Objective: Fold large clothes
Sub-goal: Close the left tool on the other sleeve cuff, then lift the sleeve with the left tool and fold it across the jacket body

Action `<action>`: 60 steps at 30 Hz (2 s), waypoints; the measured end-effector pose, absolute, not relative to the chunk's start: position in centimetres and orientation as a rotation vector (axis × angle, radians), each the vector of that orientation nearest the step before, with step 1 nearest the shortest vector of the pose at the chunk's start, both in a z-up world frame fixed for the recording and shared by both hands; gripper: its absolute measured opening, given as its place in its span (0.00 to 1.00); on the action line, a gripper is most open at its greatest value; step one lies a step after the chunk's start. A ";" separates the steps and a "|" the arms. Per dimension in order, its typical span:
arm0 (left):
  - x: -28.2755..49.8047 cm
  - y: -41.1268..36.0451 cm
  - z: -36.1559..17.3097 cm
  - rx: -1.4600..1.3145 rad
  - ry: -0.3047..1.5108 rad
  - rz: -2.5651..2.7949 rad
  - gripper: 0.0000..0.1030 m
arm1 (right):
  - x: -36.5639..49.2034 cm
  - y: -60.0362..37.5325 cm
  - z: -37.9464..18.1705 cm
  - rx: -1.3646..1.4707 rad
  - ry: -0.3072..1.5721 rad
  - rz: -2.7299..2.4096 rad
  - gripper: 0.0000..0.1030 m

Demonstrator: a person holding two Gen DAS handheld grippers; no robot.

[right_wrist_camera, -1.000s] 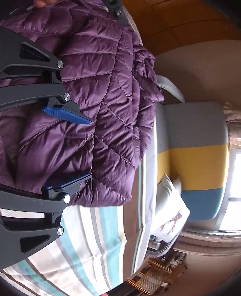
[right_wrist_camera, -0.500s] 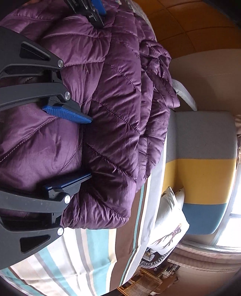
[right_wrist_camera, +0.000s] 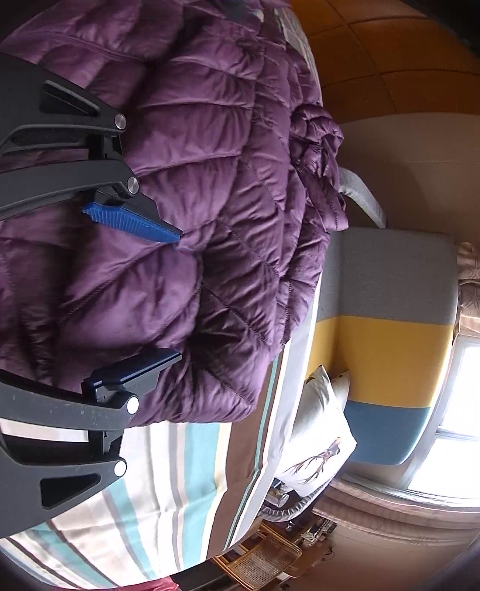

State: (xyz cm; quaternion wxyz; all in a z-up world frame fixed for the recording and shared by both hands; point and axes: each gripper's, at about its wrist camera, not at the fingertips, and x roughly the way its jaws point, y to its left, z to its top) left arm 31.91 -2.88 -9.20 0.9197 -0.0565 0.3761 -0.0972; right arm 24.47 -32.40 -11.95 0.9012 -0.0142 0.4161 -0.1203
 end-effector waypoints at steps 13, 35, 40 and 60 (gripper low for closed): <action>30.1 21.9 -8.2 -0.589 0.687 0.259 0.72 | 23.7 -32.7 -13.3 -0.028 0.853 -0.295 0.58; 36.1 35.5 -17.5 -0.871 0.775 0.491 0.10 | 23.7 -32.3 -13.8 -0.041 0.849 -0.314 0.58; 33.9 35.6 -16.3 -0.857 0.681 0.561 0.04 | 23.6 -32.3 -13.8 -0.040 0.848 -0.315 0.58; 28.8 21.7 -2.0 -0.481 0.261 0.268 0.03 | 23.4 -33.4 -13.1 0.003 0.811 -0.359 0.58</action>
